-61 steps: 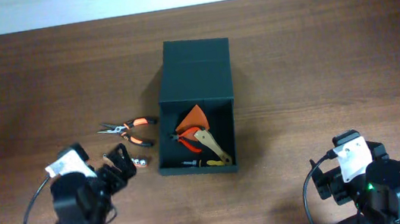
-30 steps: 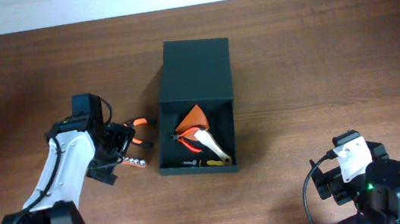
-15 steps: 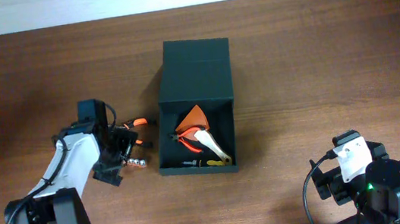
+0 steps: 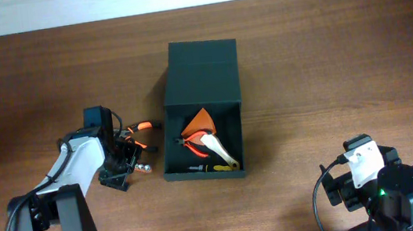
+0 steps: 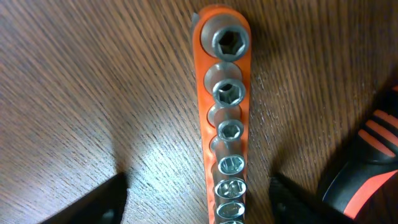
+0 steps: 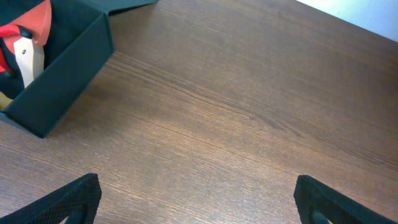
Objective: Pack container
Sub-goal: 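Lower the left gripper and grasp the orange socket rail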
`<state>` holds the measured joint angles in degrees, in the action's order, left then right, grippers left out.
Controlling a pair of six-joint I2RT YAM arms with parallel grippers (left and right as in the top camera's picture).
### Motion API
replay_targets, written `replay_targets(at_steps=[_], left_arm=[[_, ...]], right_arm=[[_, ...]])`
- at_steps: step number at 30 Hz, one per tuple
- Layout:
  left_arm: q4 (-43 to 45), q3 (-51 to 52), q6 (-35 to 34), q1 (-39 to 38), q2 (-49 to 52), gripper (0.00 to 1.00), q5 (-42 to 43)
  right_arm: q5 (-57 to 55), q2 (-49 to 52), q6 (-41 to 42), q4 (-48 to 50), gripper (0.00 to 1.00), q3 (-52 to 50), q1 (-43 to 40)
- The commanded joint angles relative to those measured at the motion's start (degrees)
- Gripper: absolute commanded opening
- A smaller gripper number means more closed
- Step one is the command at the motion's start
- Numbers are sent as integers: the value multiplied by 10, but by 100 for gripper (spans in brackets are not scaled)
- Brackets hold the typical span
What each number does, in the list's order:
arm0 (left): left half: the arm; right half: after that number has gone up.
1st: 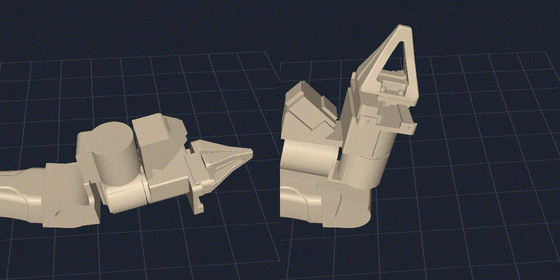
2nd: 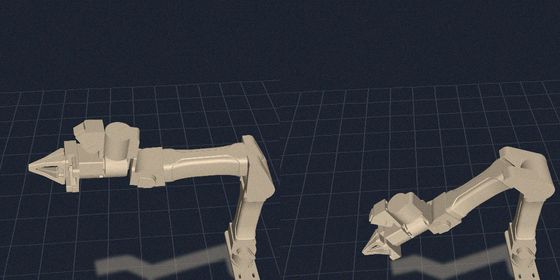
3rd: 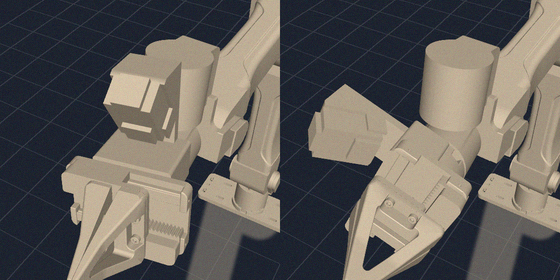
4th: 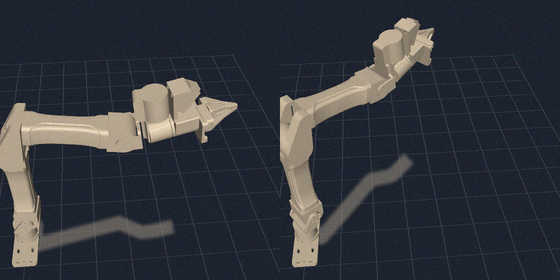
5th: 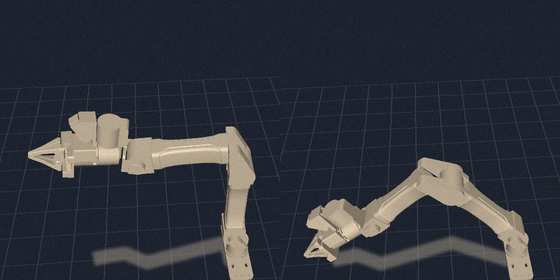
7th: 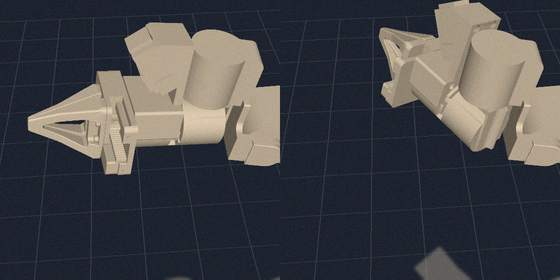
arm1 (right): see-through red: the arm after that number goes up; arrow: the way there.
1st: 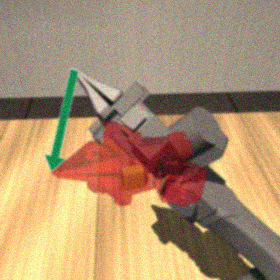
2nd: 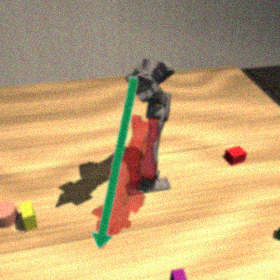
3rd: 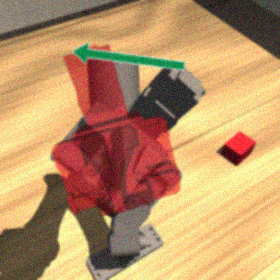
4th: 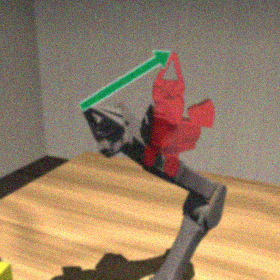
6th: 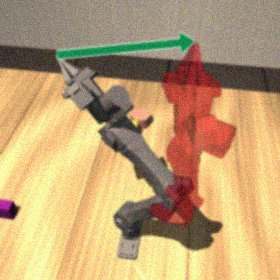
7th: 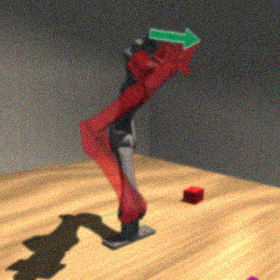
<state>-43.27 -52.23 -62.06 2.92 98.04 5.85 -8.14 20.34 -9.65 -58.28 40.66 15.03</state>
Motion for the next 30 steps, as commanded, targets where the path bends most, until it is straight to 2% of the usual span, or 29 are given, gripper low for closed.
replay_targets(at_steps=[1,14,23,30], left_arm=[[9,8,-3,-2,26,61,21],[8,8,-3,-2,26,17,37],[9,8,-3,-2,21,12,43],[9,8,-3,-2,-45,10,37]], right_arm=[[-9,-4,-1,2,99,-3,-5],[-9,-4,-1,2,99,-3,-5],[-9,-4,-1,2,99,-3,-5],[-9,-4,-1,2,99,-3,-5]])
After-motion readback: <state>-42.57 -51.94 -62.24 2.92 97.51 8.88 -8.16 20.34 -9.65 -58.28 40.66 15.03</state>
